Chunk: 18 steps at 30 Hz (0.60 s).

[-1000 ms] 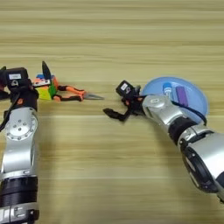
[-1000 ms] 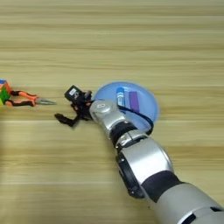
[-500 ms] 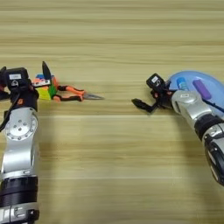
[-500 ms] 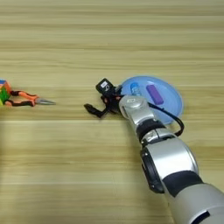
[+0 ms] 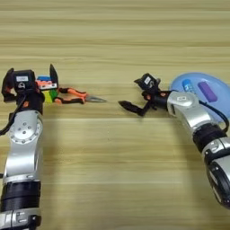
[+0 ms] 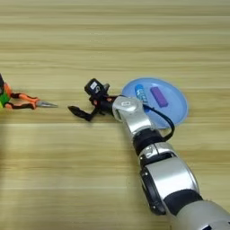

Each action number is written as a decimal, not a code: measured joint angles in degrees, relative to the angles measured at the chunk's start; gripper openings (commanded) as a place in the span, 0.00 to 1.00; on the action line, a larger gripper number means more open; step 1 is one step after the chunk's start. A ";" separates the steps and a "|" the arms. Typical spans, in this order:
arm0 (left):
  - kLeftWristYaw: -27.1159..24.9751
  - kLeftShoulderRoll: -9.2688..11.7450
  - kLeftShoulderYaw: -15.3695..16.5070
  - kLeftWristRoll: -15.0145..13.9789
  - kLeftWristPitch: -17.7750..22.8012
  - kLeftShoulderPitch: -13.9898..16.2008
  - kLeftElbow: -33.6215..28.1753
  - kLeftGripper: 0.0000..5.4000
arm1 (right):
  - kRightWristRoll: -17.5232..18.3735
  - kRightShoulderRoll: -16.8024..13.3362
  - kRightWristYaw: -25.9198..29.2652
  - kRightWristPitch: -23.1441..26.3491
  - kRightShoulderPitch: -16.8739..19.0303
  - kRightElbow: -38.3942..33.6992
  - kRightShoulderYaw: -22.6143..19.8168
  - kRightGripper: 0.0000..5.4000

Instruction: Move the objects on the table

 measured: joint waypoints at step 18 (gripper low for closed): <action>-2.50 4.92 0.12 1.78 -7.18 -7.37 26.68 1.00 | 3.05 0.59 -0.22 10.43 12.08 -27.72 4.51 1.00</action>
